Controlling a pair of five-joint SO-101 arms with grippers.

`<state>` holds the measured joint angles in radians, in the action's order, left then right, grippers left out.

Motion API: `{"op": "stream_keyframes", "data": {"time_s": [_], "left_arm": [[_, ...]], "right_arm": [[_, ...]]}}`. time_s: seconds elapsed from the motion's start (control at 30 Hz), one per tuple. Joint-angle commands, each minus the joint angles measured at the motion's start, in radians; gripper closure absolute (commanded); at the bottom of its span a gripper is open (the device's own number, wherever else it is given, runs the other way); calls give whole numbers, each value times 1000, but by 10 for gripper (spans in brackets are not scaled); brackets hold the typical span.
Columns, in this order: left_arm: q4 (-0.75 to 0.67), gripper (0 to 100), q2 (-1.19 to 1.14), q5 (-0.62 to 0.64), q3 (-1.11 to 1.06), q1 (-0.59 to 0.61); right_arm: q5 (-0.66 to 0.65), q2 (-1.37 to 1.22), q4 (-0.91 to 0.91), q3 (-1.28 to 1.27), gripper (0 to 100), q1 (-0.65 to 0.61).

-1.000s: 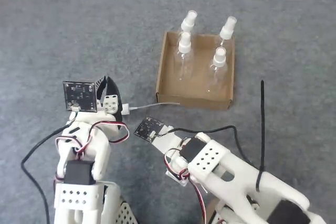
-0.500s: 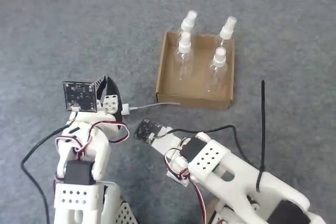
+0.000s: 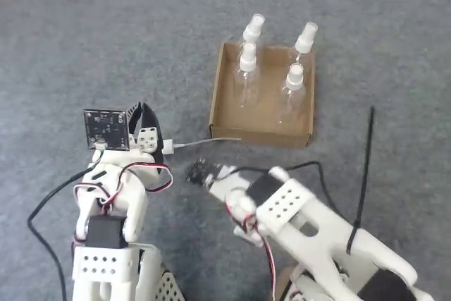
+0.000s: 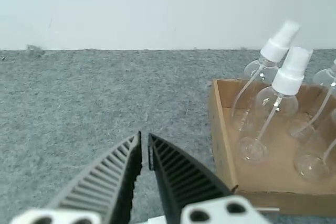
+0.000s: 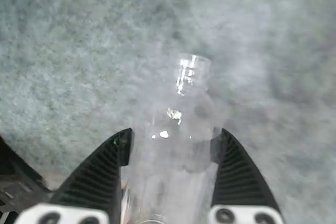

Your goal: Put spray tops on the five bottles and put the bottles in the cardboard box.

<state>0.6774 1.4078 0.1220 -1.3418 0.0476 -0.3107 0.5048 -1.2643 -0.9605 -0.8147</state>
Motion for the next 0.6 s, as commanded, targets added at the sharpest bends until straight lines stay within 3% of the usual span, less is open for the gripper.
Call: {"op": "stream_keyframes", "data": {"time_s": [0.0,0.2,0.57], "left_arm": [[-25,987,-2,9,24,6],[-25,987,-2,9,24,6],[-25,987,-8,9,21,2]], "right_arm": [[-63,10,-48,107,916,180],[-100,10,-203,219,916,314],[-106,197,-463,399,916,325]]}}
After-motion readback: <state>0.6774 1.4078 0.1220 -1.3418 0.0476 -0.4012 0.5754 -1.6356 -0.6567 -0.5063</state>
